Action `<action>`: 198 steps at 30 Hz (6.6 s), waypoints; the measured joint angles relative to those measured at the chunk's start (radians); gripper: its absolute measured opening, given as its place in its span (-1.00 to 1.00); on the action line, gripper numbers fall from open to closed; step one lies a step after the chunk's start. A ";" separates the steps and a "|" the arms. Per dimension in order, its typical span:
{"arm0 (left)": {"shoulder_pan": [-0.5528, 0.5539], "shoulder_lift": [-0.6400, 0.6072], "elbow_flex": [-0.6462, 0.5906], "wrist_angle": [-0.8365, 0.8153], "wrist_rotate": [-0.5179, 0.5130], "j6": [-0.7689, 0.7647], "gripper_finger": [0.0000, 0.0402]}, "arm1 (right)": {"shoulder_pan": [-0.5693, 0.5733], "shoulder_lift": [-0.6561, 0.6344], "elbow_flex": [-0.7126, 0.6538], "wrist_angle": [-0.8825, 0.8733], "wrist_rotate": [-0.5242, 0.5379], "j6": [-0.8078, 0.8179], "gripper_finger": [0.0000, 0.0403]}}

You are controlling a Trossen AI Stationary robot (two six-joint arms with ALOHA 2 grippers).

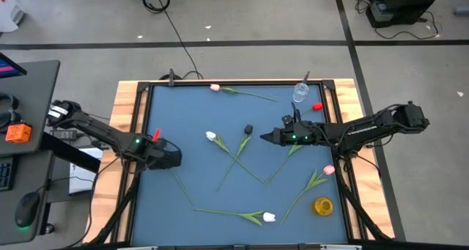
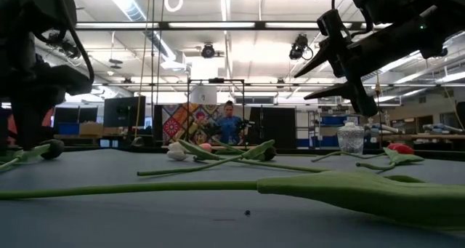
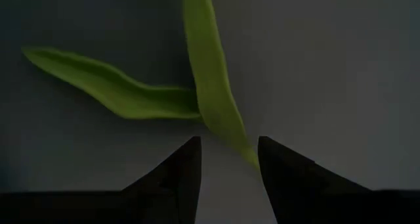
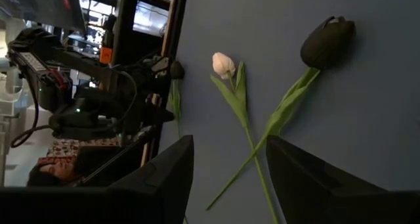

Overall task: Sort flowers into vase by color
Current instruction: Put the left black flower into the transparent vase

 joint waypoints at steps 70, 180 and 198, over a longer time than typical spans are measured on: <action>0.644 0.622 0.773 0.996 0.348 1.793 -0.93 | -0.101 -0.029 0.333 -0.037 0.050 -0.890 0.56; 0.783 0.875 1.127 0.914 0.295 1.775 0.27 | -0.915 -0.182 0.583 -0.579 0.126 -1.365 -0.94; 0.872 0.875 1.127 0.913 0.350 1.870 0.27 | -0.937 -0.164 0.484 -0.497 0.213 -1.395 -0.94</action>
